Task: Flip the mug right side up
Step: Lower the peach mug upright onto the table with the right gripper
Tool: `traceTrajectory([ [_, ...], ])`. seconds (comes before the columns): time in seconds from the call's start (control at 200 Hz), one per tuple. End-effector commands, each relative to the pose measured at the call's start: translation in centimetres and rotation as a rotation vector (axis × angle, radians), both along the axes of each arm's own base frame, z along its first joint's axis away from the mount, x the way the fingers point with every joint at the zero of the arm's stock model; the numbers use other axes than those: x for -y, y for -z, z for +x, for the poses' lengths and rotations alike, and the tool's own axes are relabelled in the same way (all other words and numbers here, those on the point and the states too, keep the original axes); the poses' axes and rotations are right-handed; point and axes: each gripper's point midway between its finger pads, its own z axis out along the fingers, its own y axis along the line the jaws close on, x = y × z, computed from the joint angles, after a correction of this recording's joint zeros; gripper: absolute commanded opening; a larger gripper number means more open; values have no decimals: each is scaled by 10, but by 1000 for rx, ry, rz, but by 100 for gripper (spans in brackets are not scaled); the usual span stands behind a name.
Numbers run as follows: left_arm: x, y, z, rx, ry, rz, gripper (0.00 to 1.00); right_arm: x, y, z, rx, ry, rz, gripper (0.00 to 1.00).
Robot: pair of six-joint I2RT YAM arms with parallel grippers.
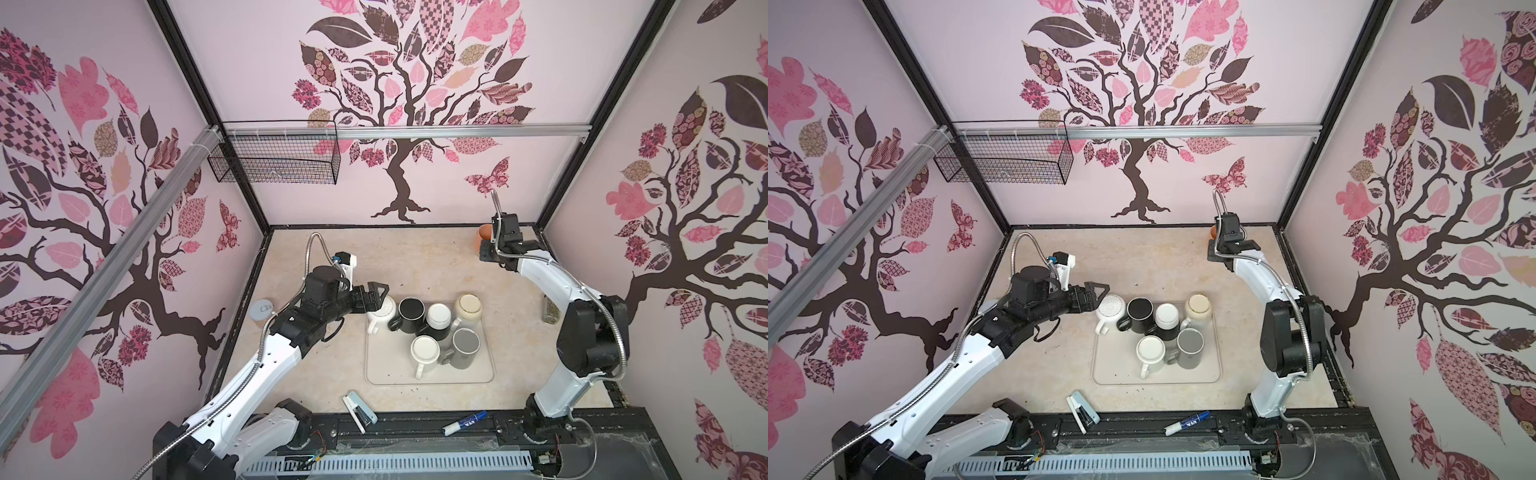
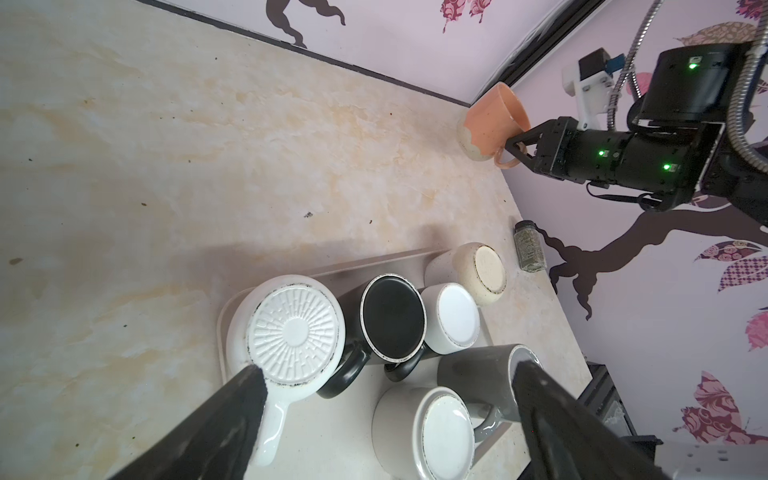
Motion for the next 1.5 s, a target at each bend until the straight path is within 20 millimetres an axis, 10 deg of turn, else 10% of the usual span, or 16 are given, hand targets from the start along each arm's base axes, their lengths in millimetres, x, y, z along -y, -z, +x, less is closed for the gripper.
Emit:
traceTrajectory([
  [0.0,4,6,-1,-4,26,-12,96,14,-21,19,100,35,-55,0],
  [0.97,22,10,-12,-6,117,-43,95,48,62,-23,49,131,-74,0],
  [1.495,30,16,-17,-9,135,-23,94,58,46,-44,87,192,-78,53],
])
